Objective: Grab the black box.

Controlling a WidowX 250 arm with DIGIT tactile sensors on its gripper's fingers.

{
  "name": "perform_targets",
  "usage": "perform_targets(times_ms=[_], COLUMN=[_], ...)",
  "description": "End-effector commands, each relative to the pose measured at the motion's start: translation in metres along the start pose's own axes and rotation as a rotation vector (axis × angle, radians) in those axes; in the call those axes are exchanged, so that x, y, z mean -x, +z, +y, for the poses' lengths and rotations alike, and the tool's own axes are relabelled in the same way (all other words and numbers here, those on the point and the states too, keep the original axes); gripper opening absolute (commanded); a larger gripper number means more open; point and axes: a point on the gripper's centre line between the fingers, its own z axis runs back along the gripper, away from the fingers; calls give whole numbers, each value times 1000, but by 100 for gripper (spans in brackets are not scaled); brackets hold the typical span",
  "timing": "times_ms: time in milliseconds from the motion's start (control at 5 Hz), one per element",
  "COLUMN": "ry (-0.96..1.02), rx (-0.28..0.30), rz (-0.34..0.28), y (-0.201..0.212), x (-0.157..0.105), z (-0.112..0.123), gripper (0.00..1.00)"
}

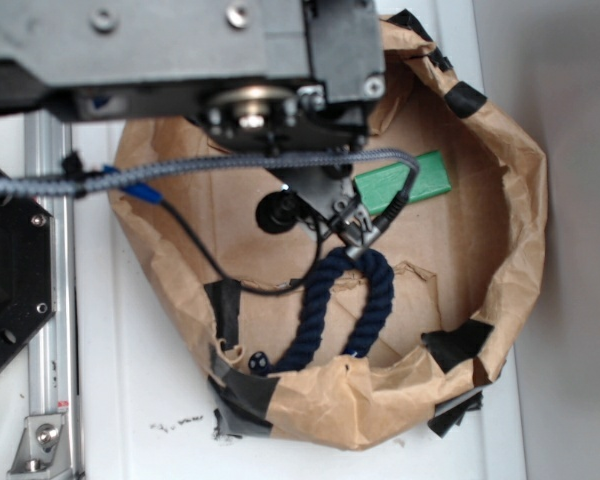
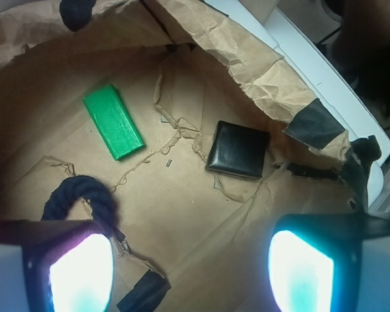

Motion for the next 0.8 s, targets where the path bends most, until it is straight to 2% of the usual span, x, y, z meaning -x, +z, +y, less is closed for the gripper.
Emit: perform_targets(times_ms=[0,200,400,600], ry=[2,75,201,284], rx=[13,-20,-32,-69], rz=[-27,-79,-81,-94], y=[9,-4,-27,-43], x=[-4,-14,-19,-15], z=[4,-5,-22,-26], gripper=[100,100,100,100])
